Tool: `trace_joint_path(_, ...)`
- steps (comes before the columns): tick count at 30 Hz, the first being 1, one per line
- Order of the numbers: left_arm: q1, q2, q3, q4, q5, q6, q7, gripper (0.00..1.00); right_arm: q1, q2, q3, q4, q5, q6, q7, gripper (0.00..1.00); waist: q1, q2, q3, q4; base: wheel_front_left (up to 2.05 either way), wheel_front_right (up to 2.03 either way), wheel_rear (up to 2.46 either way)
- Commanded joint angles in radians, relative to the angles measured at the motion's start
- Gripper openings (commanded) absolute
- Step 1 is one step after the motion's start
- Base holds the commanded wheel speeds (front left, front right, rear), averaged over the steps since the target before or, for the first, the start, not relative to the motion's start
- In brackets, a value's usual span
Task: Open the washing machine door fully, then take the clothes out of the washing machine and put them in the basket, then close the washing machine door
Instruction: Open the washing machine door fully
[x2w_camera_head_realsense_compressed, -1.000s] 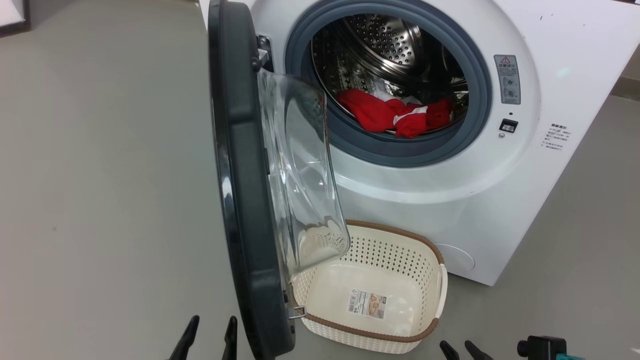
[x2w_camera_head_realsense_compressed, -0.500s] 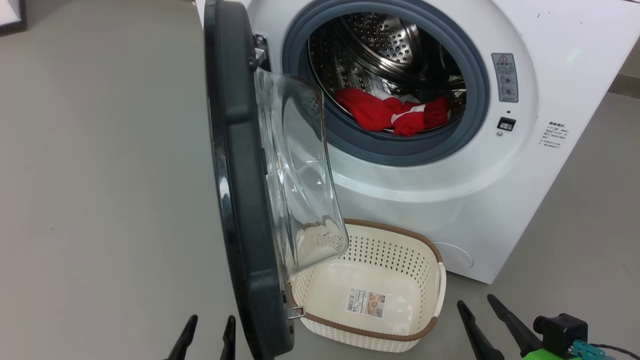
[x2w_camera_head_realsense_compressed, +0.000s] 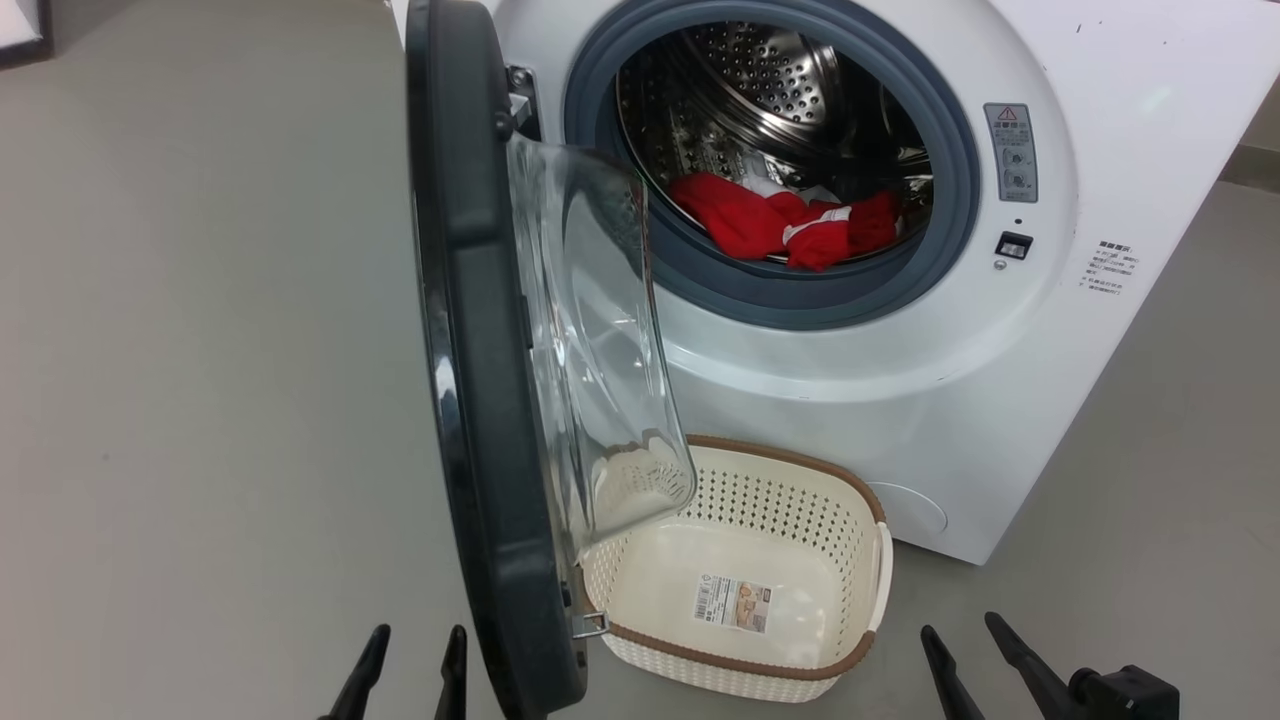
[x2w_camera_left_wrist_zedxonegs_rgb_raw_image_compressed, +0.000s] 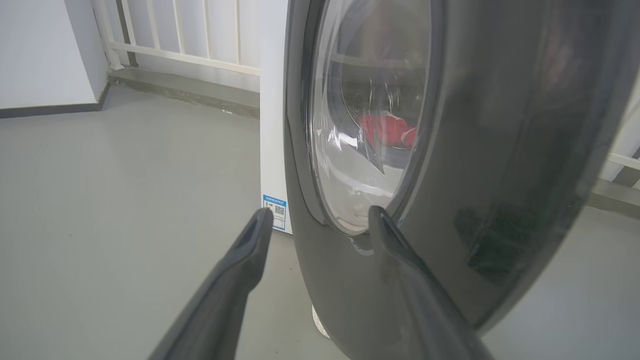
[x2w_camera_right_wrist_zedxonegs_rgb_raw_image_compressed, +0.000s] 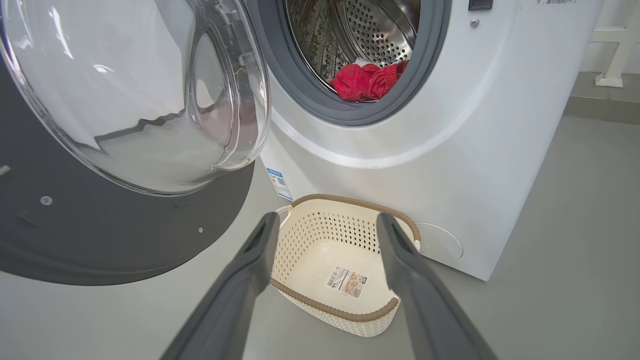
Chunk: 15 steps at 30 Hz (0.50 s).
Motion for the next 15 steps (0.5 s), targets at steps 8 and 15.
trace_joint_path(8, -0.031, 0.004, 0.035, -0.034, 0.005, 0.007, -0.012, 1.00, -0.024, -0.010, 0.011, -0.032, -0.021, 0.008, -0.012, 1.00, 0.0000, 0.0000, 0.003, -0.005, 0.00, 0.00, 0.00)
trace_joint_path(15, -0.036, 0.004, 0.048, -0.057, -0.001, 0.023, -0.012, 0.00, -0.027, -0.009, 0.008, -0.044, -0.028, 0.008, -0.012, 1.00, 0.0000, 0.0000, 0.005, -0.006, 0.00, 0.00, 0.00)
